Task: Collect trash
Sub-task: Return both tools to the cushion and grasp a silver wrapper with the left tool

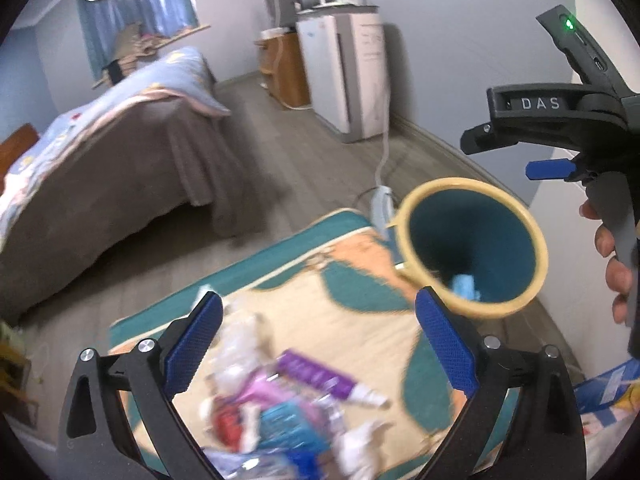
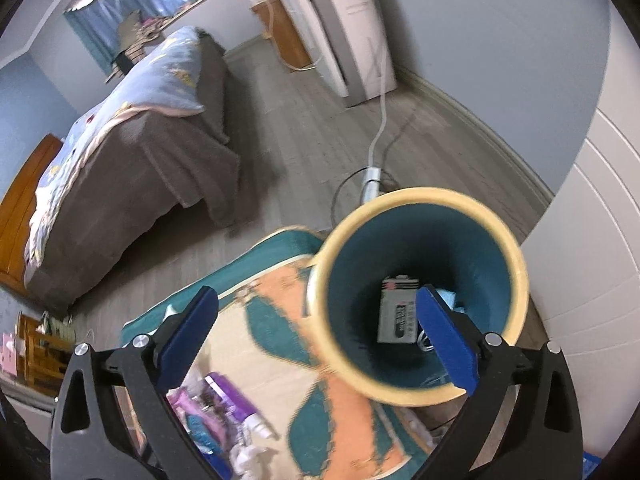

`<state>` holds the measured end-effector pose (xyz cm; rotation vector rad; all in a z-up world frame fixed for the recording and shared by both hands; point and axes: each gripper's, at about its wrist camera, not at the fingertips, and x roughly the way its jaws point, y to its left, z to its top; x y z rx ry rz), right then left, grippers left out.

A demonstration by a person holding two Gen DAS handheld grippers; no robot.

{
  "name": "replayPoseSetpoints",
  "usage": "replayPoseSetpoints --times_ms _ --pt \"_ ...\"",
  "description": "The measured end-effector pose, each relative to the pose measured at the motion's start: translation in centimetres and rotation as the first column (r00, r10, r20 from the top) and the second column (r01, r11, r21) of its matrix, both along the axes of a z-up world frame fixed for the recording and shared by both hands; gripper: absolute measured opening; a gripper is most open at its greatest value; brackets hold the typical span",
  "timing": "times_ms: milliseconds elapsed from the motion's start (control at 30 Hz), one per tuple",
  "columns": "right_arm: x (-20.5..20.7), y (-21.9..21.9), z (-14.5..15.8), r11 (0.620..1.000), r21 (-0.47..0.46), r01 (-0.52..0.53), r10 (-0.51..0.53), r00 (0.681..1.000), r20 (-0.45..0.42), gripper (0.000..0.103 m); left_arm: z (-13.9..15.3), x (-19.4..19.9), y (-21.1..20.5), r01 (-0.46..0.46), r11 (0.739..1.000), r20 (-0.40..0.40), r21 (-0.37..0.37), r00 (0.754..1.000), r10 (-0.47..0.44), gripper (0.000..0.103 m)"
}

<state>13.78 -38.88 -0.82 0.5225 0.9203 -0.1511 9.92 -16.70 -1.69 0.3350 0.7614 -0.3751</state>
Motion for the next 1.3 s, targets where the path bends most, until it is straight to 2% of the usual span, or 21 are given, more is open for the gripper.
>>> replayPoseSetpoints --times_ms 133,267,600,700,867,1033,1300 --pt "-0.8 3.7 1.2 0.998 0.002 -0.063 0.063 0.998 0.020 0.097 1.5 -1.5 4.1 -0.065 0.998 0.018 0.004 0.998 0.065 0.096" --pt "-1.7 7.0 2.1 0.993 -0.043 -0.112 0.113 0.993 0.033 0.097 2.4 -3.1 7.9 -0.125 0.992 0.033 0.002 0.992 0.125 0.096" --pt "-3.6 12.8 0.4 0.967 -0.179 -0.181 0.181 0.983 -0.018 0.097 1.9 -5.8 16.2 -0.284 0.958 0.025 -0.045 0.958 0.286 0.097" --pt "-4.2 14.6 -0.9 0.957 -0.193 -0.217 0.215 0.976 -0.032 0.097 0.7 -5.6 18.2 -0.334 0.941 0.002 -0.046 0.942 0.335 0.097" --pt "-4.0 16.3 -3.8 0.949 -0.187 -0.253 0.235 0.966 -0.110 0.097 -2.5 -4.7 20.2 -0.395 0.918 -0.085 -0.016 0.916 0.393 0.097" --pt "-3.1 17.4 -5.4 0.958 -0.131 -0.256 0.238 0.961 -0.139 0.097 -4.7 -4.1 20.2 -0.386 0.921 -0.103 0.046 0.916 0.389 0.097" --pt "-1.2 19.3 -8.0 0.939 -0.165 -0.302 0.265 0.940 -0.216 0.097 -8.6 -3.0 19.4 -0.373 0.926 -0.200 0.064 0.904 0.378 0.097"
